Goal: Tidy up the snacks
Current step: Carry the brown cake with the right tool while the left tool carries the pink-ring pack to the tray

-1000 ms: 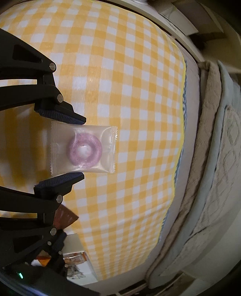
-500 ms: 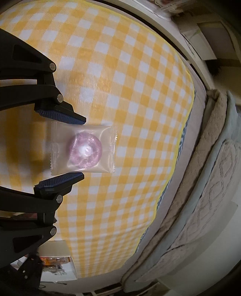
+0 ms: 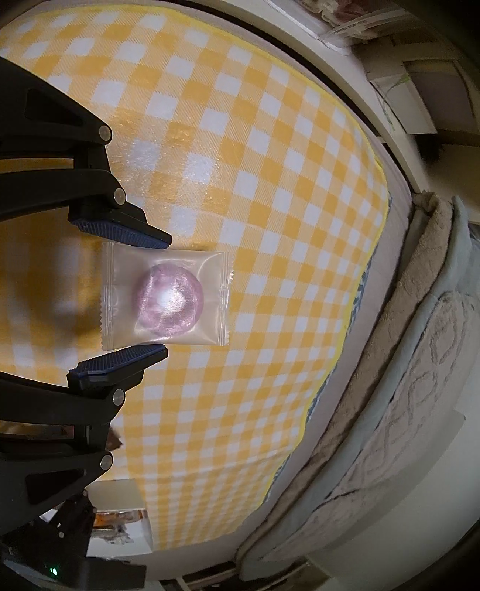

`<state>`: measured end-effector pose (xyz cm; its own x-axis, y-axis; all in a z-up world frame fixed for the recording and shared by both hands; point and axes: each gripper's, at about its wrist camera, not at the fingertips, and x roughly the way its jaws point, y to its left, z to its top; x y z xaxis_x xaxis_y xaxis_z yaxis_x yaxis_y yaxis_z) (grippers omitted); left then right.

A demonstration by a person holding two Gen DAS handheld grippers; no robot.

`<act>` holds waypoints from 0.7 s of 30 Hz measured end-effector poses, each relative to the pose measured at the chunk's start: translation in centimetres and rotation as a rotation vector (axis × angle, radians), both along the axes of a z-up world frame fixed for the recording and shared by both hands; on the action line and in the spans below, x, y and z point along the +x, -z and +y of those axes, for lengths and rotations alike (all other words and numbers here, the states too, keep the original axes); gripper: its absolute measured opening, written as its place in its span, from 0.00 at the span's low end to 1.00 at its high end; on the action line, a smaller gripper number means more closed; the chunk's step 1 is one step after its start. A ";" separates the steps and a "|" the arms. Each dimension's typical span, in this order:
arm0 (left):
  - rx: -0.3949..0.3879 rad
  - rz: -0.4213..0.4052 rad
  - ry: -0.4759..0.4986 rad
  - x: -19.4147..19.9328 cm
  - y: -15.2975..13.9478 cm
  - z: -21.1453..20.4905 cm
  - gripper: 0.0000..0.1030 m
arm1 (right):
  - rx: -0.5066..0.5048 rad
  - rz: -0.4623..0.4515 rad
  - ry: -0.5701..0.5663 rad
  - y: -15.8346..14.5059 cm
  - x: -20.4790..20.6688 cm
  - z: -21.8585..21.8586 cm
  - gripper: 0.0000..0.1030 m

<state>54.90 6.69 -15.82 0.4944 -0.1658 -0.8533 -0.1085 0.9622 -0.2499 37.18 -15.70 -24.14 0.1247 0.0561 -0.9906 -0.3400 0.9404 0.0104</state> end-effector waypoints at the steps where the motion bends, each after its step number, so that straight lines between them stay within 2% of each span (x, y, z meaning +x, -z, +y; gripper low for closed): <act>1: -0.003 -0.009 0.006 -0.3 -0.5 -0.2 0.50 | 0.006 -0.023 0.002 -0.6 -0.3 0.4 0.41; 6: 0.043 -0.092 0.061 -2.5 -4.0 -2.2 0.49 | 0.042 -0.120 0.028 -4.5 -1.2 0.5 0.41; 12: 0.045 -0.184 0.094 -6.5 -8.7 -4.4 0.49 | 0.042 -0.227 0.067 -9.7 -2.0 -0.2 0.41; 21: 0.108 -0.290 0.117 -14.4 -16.5 -8.3 0.49 | 0.065 -0.371 0.110 -18.4 -5.8 -2.8 0.41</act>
